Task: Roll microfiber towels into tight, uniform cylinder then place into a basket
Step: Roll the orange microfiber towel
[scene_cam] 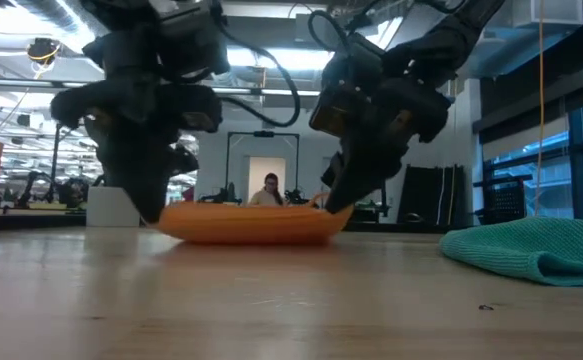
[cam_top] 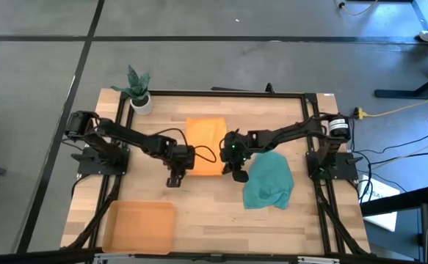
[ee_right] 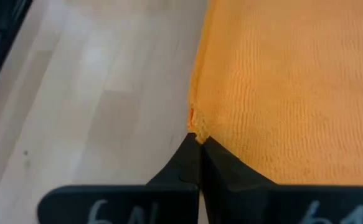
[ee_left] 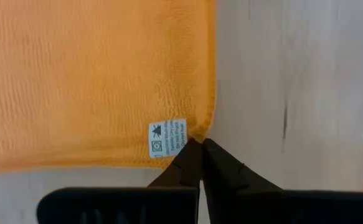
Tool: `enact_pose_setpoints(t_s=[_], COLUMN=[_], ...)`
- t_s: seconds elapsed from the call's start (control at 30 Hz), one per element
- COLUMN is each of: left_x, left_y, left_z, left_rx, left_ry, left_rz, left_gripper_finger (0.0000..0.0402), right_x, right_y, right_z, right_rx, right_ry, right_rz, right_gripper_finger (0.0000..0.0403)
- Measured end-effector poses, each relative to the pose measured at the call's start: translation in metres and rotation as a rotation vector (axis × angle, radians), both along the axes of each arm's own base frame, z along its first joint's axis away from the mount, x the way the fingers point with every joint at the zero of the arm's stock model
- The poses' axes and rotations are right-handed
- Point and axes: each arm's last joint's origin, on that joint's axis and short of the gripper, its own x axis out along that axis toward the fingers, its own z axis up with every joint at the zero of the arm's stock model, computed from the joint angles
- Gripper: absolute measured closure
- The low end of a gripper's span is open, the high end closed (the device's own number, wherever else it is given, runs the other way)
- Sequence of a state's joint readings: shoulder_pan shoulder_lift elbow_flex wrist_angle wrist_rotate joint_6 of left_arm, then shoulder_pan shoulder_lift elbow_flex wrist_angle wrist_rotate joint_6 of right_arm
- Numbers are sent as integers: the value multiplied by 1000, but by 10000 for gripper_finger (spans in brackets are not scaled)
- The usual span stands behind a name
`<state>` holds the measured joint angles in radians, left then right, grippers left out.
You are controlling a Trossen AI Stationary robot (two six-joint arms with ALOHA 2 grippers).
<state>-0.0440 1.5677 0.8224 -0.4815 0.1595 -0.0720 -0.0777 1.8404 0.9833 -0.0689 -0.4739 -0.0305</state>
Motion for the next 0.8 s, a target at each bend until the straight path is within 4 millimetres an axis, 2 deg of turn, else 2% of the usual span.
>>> enact_pose_setpoints(t_s=[0.3, 0.57, 0.8], left_x=[8, 6, 5], left_y=[13, 29, 37], left_z=[12, 21, 22], left_rx=[-112, -31, 5], left_ry=[10, 96, 93], left_rz=[175, 396, 483], left_gripper_finger=[401, 401, 401], right_x=[-4, -7, -9], right_y=[-21, -41, -56], right_z=[5, 5, 4], right_rx=[139, 199, 191], right_ry=[75, 101, 113], right_rz=[-155, -266, -366], right_gripper_finger=[402, 402, 402])
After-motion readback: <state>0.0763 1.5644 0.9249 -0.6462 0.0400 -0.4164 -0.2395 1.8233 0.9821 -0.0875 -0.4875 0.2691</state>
